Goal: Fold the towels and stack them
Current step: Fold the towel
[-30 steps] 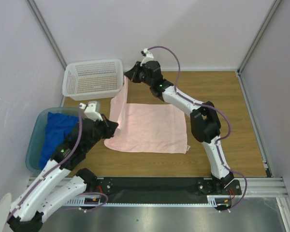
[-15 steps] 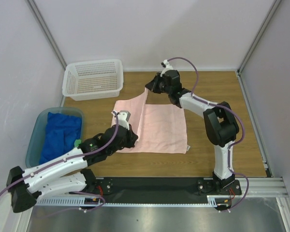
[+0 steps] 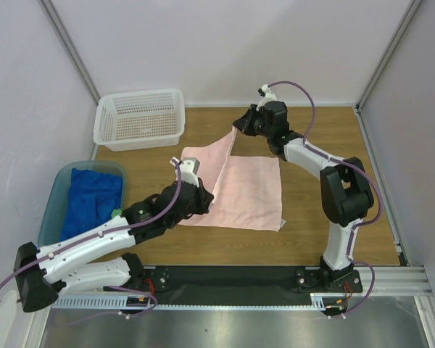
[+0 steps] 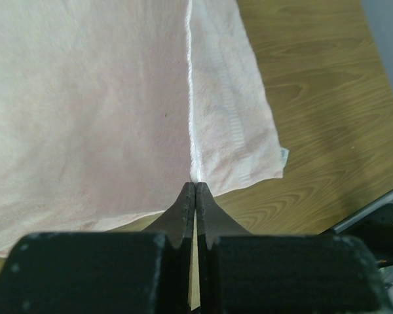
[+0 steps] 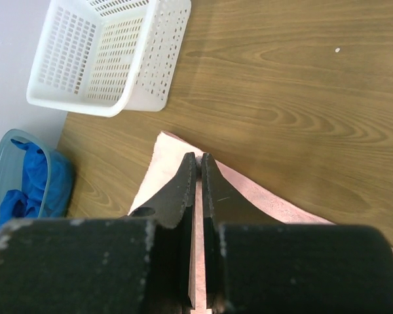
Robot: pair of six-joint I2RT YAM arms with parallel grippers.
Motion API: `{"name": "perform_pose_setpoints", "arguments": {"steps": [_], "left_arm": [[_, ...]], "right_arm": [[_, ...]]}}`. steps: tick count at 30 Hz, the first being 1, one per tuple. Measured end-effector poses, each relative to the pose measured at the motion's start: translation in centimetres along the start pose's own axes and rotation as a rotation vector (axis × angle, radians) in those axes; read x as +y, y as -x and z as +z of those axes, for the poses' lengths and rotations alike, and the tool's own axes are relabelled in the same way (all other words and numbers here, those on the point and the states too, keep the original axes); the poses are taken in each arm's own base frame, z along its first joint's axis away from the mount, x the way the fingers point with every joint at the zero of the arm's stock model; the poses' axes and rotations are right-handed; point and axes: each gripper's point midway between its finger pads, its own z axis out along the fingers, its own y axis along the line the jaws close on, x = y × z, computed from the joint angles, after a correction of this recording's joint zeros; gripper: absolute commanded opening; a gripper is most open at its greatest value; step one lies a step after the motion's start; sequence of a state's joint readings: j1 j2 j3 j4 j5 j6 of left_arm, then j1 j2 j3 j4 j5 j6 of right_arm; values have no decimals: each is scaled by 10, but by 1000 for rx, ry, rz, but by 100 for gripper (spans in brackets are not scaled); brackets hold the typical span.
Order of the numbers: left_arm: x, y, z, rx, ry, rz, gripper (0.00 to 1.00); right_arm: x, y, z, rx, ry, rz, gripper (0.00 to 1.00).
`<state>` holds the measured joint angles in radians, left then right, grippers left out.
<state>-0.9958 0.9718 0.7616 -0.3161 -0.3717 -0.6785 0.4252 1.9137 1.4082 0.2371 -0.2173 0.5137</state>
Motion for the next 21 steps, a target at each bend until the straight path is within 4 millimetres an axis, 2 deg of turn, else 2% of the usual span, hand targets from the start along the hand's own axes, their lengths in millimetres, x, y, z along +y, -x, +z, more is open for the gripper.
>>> {"name": "perform_pose_setpoints", "arguments": {"steps": [4,10,15,21], "left_arm": [[-10,21,-13,-50,-35,-16,0],[-11,31,-24,-78,-55,-20,0],[-17,25,-18,-58,-73,5,0],[-29,-1,7,19,-86,78,0]], "right_arm": [[0,2,-1,-4,-1,-12,0],[-4,-4,-2,19,-17,-12,0],[-9,-5,-3,26,-34,-12,0],[-20,1,-5,20,-44,-35,0]]}}
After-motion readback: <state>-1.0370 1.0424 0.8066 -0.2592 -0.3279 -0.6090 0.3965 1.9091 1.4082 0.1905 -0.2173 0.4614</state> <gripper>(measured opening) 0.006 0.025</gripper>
